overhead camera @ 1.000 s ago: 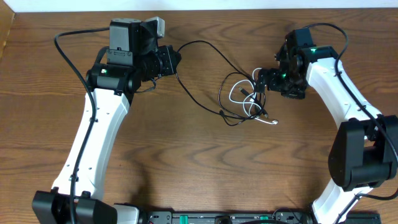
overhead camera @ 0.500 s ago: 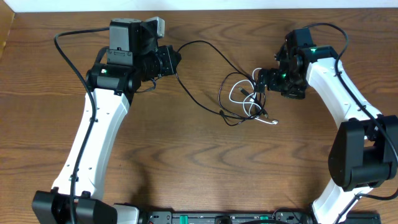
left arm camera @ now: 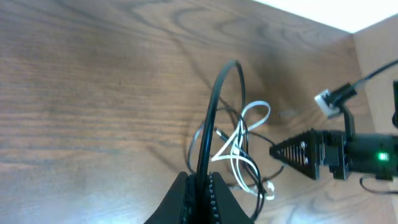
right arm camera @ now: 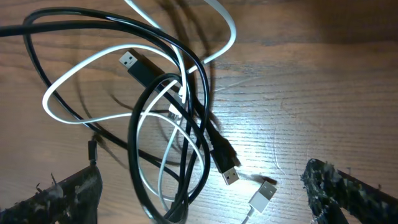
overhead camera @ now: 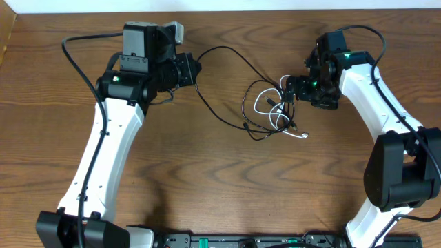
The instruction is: Untangle cables
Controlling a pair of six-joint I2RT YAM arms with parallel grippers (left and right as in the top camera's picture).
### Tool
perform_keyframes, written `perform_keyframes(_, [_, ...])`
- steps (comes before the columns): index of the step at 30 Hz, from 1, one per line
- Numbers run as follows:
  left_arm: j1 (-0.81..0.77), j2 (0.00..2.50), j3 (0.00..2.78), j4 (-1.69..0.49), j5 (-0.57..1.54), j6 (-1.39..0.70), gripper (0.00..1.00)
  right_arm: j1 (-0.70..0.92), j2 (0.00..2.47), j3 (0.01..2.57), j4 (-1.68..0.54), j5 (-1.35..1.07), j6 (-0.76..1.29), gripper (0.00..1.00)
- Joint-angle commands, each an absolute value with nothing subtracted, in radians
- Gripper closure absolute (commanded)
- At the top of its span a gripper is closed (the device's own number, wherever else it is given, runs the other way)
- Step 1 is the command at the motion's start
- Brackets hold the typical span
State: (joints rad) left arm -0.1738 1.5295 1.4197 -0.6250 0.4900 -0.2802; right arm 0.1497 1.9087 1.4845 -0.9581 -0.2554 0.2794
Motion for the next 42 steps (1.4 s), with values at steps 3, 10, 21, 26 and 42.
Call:
perform_keyframes(3, [-0.243,1.529,1.410,-0.646,0.484,-0.281,0.93,0.152,1.915,1.483,-0.957,-0.261,0.272,0.01])
perform_keyframes(10, [-0.278,1.612,1.410,-0.651,0.482,-0.352,0.93,0.152,1.915,1.483,-0.957,-0.261,0.272,0.01])
perform_keyframes(21, [-0.278,1.625,1.410,-0.640,0.451,-0.357,0.92,0.170,1.917,1.385,-0.873,-0.237,0.237,0.34])
perform_keyframes(26, [-0.278,1.628,1.410,-0.623,0.450,-0.357,0.93,0.170,1.917,1.308,-0.768,-0.234,0.188,0.65])
perform_keyframes(42, [-0.278,1.628,1.410,-0.598,0.420,-0.357,0.92,0.161,1.784,1.707,-0.931,-0.711,0.336,0.99])
